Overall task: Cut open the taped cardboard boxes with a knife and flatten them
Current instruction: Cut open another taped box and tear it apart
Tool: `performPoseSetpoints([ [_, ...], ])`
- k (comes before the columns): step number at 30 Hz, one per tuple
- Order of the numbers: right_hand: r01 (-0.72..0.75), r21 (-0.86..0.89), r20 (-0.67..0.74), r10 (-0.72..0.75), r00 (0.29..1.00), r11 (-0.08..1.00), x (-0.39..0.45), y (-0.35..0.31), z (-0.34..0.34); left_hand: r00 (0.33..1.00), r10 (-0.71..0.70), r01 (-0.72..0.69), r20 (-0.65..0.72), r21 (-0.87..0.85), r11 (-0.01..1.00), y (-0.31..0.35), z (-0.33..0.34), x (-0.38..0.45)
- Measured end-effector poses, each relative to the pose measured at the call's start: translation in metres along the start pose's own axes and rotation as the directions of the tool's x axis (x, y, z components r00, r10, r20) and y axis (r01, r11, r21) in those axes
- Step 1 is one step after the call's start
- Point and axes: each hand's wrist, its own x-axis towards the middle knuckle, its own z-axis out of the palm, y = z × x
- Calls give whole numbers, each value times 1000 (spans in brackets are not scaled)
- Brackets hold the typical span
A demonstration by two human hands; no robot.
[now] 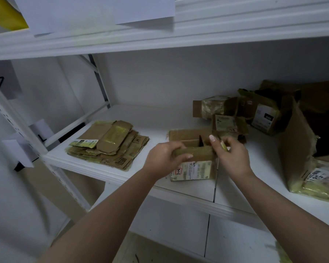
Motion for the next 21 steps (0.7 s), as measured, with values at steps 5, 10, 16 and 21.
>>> performPoseSetpoints([
  [5,-51,87,-99,59,993,995,6,2,-6,939,-310,287,-148,-155,945,1,-3,18],
  [10,-151,42,12,151,988,988,4,22,-6,923,-360,384,-136,287,878,-10,-6,14],
  [16,-218,68,134,207,969,974,-7,43,-1,935,-124,2,332,346,938,-2,13,8],
  [21,-265,69,166,251,954,962,-20,51,-1,926,-256,152,277,348,925,-5,26,12],
])
